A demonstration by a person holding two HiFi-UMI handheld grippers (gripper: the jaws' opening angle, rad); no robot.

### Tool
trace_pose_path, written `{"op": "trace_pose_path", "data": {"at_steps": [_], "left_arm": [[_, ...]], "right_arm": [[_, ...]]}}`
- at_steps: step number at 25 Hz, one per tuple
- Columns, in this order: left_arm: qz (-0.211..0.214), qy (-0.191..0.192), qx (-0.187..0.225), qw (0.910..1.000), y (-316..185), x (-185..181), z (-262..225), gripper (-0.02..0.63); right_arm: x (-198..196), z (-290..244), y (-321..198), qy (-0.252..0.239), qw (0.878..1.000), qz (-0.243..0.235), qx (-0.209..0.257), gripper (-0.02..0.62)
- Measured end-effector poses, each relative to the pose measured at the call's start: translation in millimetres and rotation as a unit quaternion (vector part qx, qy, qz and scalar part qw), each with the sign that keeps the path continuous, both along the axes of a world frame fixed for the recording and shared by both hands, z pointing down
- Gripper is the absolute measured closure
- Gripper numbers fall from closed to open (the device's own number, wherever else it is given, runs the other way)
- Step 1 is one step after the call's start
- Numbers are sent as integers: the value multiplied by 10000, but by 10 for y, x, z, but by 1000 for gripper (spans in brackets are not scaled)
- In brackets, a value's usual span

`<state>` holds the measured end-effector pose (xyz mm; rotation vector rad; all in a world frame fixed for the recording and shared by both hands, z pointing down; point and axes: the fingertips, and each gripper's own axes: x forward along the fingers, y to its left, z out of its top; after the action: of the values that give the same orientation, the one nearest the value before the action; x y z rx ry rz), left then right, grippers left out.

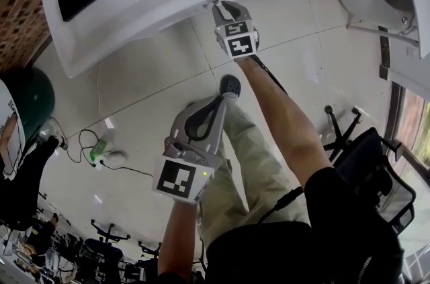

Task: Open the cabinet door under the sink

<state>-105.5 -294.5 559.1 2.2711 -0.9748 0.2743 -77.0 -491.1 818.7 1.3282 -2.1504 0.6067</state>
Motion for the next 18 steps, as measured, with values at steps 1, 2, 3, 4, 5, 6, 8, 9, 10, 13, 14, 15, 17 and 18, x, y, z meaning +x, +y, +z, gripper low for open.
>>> {"op": "trace_pose_path", "data": {"at_steps": [1,2,3,4,5,6,8,9,10,13,14,15,17,18], "left_arm": [[-17,-4,-16,10000,-5,-2,6,592],[-29,-10,-29,10000,-5,-1,10,592],[-39,-17,-43,10000,-1,0,15,592],[-48,-25,-56,10000,5,-2,20,592],[-52,-35,-67,10000,13,-4,26,592],[-47,-49,-78,9999,24,-6,33,592],[-29,-79,-100,9999,56,-1,45,592],[-32,-77,-99,9999,66,3,45,592],[-37,-70,-91,9999,72,6,42,592],[-40,-69,-68,9999,86,21,32,592],[-47,-61,-60,10000,94,35,28,592],[-49,-52,-49,10000,106,46,24,592],[-17,-55,-37,10000,146,55,20,592],[4,-62,-37,10000,170,57,17,592]], "right_arm": [[-10,27,-32,23,10000,-23,-21,525],[-19,51,-60,53,10000,-54,-34,525],[-26,72,-86,83,9999,-85,-38,525],[-33,87,-112,104,9999,-106,-39,525],[-40,96,-139,107,9999,-110,-40,525],[-47,97,-164,91,9999,-99,-40,528],[-57,88,-196,72,9999,-73,-34,538],[-63,90,-200,87,9999,-75,-23,547],[-71,98,-200,117,9999,-91,-3,558],[-87,108,-197,222,9995,-212,34,563],[-80,104,-195,254,9993,-270,21,563],[-70,99,-186,281,9991,-328,-8,564],[-59,94,-132,310,9986,-416,-78,565],[-54,94,-89,317,9984,-447,-105,565]]}}
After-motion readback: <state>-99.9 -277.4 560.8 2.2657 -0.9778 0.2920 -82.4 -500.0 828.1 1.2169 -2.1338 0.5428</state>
